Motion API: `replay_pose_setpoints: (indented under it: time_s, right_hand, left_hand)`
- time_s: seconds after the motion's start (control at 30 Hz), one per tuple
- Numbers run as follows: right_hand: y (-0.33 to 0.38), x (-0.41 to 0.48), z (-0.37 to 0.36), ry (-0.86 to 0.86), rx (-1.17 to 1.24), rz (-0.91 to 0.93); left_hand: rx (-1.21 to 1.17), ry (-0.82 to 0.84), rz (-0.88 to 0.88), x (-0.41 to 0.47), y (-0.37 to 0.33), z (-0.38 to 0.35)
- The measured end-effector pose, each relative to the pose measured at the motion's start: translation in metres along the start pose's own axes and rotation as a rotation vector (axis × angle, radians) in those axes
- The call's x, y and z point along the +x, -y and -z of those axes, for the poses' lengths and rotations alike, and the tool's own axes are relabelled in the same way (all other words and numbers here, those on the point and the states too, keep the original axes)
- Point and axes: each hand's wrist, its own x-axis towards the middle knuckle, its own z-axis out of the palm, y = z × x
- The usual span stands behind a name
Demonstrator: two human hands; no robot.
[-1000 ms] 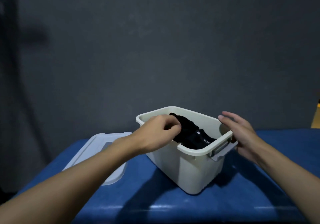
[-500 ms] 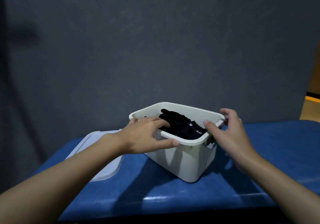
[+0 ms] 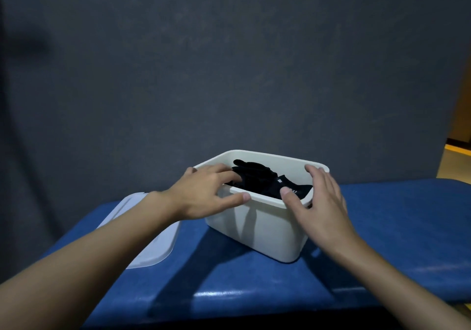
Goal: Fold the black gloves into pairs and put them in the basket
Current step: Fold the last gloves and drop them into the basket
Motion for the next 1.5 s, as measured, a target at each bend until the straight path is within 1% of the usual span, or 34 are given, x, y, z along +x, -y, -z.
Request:
replay_pose_setpoints:
  time_s: [0.1,0.2,0.3,0.37,0.43,0.47,0.57,0.73,0.83,0.9,0.93,1.03,1.1,1.17,1.27,1.3,1.43,1.5]
  right_hand:
    - [-0.011,0.011,0.008,0.028,0.063,0.006]
    - [-0.022,0.026,0.013,0.055,0.062,0.017]
    - [-0.032,0.037,0.013,-0.036,-0.067,0.024]
    - [-0.035,0.035,0.008,-0.039,-0.141,0.100]
    - [-0.035,0.029,0.001,0.025,-0.210,0.209]
    - [-0.036,0.028,-0.002,0.043,-0.227,0.234]
    - [-0.044,0.034,-0.004,0.032,-0.191,0.207]
    - [-0.050,0.048,-0.001,0.021,-0.161,0.099]
    - [-0.043,0.048,-0.003,-0.012,-0.253,0.140]
    - [-0.034,0.044,-0.007,-0.027,-0.333,0.226]
    - [-0.027,0.042,-0.010,-0.035,-0.352,0.288]
    - [-0.001,0.037,-0.022,0.017,-0.354,0.410]
    - [0.016,0.035,-0.033,0.059,-0.341,0.461]
    - [0.030,0.032,-0.044,0.094,-0.331,0.507]
    - [0.046,0.026,-0.061,0.143,-0.304,0.552]
    - [0.049,0.025,-0.066,0.158,-0.300,0.563]
    - [0.055,0.020,-0.080,0.194,-0.305,0.581]
    - [0.055,0.019,-0.084,0.206,-0.314,0.583]
  left_hand:
    - [0.036,-0.014,-0.015,0.003,-0.003,-0.005]
    - [0.021,-0.049,-0.012,0.005,-0.007,-0.006]
    - [0.033,-0.070,-0.030,0.005,-0.009,-0.006]
    - [0.031,-0.094,-0.043,0.004,-0.007,-0.006]
    - [0.027,-0.115,-0.043,0.004,-0.004,-0.007]
    - [0.032,-0.121,-0.045,0.004,-0.004,-0.008]
    - [0.032,-0.126,-0.054,0.004,-0.007,-0.007]
    - [-0.023,-0.143,-0.087,0.006,-0.007,-0.007]
    - [-0.034,-0.188,-0.089,0.004,-0.003,-0.010]
    - [-0.015,-0.239,-0.028,-0.002,0.006,-0.013]
    - [-0.016,-0.263,0.036,-0.006,0.013,-0.015]
    - [-0.058,-0.335,0.291,-0.023,0.039,-0.026]
    - [-0.074,-0.336,0.429,-0.035,0.056,-0.037]
    - [-0.076,-0.277,0.522,-0.045,0.068,-0.047]
    - [-0.003,-0.045,0.624,-0.056,0.079,-0.063]
    - [0.012,0.005,0.642,-0.059,0.082,-0.068]
    - [0.015,0.039,0.661,-0.067,0.081,-0.081]
    - [0.032,0.017,0.658,-0.068,0.080,-0.084]
